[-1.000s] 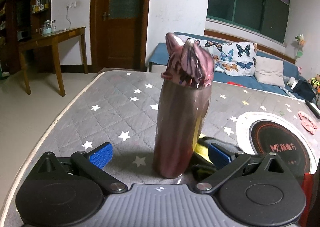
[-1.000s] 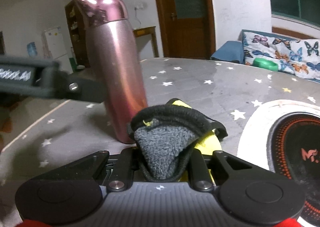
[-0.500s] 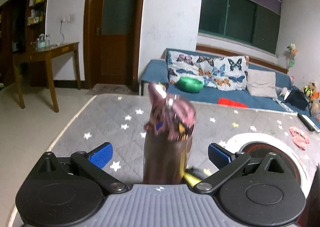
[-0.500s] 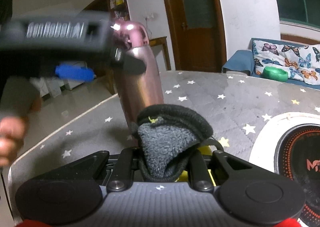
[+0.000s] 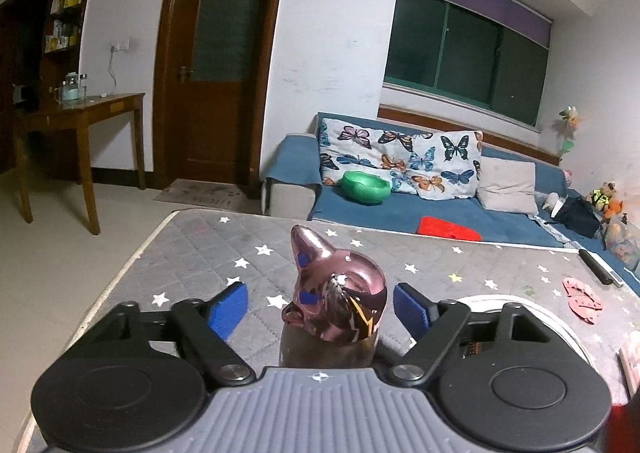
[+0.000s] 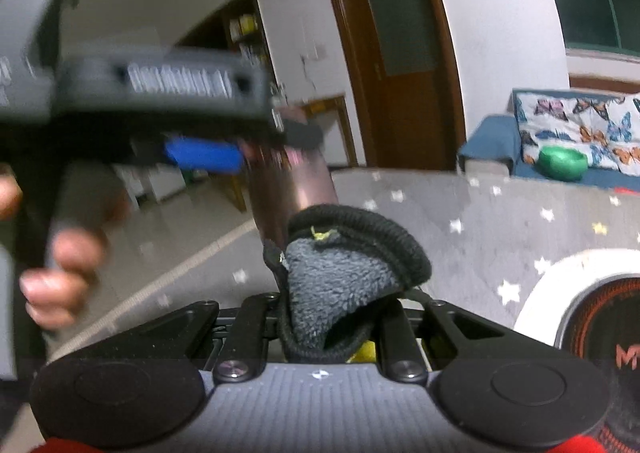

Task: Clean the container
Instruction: 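Lift the pink thermos with the left gripper toward the right gripper's sponge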

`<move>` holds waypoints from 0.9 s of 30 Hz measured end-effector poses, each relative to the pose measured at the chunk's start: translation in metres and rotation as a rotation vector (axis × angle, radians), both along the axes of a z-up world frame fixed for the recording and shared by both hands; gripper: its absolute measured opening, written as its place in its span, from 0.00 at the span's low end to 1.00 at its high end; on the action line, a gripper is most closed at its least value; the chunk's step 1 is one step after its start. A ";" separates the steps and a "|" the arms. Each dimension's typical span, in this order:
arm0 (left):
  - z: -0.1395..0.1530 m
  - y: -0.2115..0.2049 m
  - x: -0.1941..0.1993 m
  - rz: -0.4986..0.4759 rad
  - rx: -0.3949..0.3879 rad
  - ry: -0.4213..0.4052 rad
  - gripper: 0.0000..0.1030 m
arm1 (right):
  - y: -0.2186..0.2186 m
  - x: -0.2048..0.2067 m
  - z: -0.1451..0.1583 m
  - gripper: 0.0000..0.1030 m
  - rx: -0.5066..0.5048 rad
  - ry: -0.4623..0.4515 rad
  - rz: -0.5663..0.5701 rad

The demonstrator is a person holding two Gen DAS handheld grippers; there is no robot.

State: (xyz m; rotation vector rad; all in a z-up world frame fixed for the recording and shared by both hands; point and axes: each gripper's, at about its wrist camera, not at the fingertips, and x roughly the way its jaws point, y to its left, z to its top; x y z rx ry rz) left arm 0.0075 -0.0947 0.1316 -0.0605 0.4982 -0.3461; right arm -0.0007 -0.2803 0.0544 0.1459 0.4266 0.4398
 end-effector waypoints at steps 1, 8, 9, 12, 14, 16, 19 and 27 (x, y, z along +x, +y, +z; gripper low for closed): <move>0.000 0.000 0.001 -0.010 -0.004 0.005 0.68 | -0.001 -0.001 0.004 0.15 0.011 -0.013 0.002; 0.002 -0.001 0.005 -0.060 0.000 0.002 0.55 | 0.002 -0.005 0.014 0.15 0.035 -0.054 0.026; 0.002 -0.001 0.004 -0.067 0.001 0.000 0.55 | 0.004 -0.004 0.011 0.15 0.025 -0.044 0.029; 0.001 0.000 0.004 -0.082 0.003 -0.006 0.55 | 0.016 0.002 -0.012 0.15 -0.033 0.015 0.038; 0.001 0.001 0.005 -0.095 0.007 -0.009 0.55 | 0.021 0.007 -0.026 0.15 -0.066 0.059 0.042; 0.001 0.000 0.006 -0.109 0.010 -0.011 0.55 | 0.023 0.010 -0.035 0.15 -0.078 0.093 0.043; 0.001 0.003 0.007 -0.124 0.004 -0.005 0.55 | 0.025 0.013 -0.041 0.15 -0.083 0.124 0.040; 0.002 0.015 0.009 -0.180 -0.016 0.004 0.54 | 0.020 -0.005 0.020 0.15 0.001 -0.024 0.006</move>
